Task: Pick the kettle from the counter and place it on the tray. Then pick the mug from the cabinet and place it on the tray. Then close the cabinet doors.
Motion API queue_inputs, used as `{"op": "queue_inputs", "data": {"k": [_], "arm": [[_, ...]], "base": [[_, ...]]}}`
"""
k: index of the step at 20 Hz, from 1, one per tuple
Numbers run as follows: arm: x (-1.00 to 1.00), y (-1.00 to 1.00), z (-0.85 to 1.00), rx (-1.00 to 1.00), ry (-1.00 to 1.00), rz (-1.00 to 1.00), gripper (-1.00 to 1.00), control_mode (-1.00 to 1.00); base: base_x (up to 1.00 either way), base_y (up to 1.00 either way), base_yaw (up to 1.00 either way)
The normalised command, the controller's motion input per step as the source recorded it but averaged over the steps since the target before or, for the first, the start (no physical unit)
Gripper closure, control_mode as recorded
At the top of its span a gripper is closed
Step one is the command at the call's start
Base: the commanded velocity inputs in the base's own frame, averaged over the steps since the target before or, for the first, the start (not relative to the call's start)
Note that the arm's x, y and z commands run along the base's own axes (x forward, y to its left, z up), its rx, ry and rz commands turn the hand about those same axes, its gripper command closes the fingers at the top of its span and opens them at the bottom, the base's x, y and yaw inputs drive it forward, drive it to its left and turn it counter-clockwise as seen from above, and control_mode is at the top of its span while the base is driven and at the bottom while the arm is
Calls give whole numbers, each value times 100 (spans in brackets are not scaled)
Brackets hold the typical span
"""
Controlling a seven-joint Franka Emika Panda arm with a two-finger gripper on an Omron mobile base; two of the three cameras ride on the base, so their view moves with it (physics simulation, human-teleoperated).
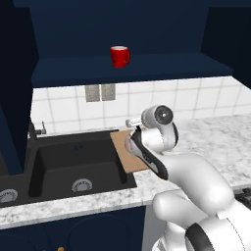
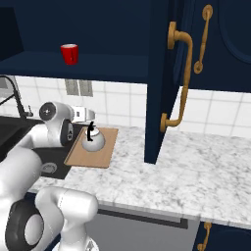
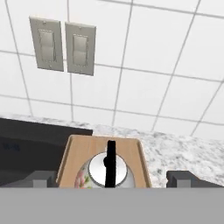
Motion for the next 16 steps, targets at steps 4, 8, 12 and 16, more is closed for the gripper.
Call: {"op": "queue_inputs", "data": {"k": [4,8,12,16], "arm": [[-30,1,100,2,0,1,-100,-100],[-45,0,97,5,2,8,-100,-100],[-52,0,73,5,-4,24,-100,-100],[-26,0,69,0,-17,19,-100,-100]], "base": [[0,0,0],[0,0,0],[0,0,0],[0,0,0]]}}
